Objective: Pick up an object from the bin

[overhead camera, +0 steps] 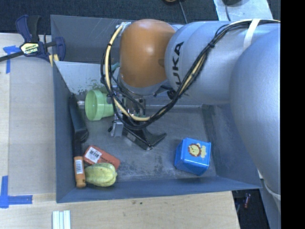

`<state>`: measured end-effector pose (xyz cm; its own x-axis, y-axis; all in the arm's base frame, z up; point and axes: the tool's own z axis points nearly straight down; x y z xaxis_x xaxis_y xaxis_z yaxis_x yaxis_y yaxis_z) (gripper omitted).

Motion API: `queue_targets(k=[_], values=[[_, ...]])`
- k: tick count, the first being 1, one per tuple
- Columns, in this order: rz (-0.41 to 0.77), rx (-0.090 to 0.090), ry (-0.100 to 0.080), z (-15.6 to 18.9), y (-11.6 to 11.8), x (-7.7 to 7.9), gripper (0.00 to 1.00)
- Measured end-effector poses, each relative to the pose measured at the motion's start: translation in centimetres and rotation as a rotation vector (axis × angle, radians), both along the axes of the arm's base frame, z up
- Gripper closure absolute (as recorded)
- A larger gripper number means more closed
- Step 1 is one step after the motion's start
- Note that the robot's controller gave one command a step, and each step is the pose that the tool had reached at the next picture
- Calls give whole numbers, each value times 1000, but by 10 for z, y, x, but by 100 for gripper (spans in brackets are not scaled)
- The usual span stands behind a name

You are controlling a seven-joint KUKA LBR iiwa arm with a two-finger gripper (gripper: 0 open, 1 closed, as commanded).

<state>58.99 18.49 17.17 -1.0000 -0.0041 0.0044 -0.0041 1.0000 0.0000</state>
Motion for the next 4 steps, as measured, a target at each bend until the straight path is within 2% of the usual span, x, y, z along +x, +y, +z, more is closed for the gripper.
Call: queue_targets(k=[1, 2, 3, 4], values=[[-4, 1, -7, 5, -1, 2, 0], [-99, -1, -1, -104, -94, 24, 0], [323, 4, -12, -35, 18, -57, 0], [-32, 1, -6, -47, -28, -32, 0]])
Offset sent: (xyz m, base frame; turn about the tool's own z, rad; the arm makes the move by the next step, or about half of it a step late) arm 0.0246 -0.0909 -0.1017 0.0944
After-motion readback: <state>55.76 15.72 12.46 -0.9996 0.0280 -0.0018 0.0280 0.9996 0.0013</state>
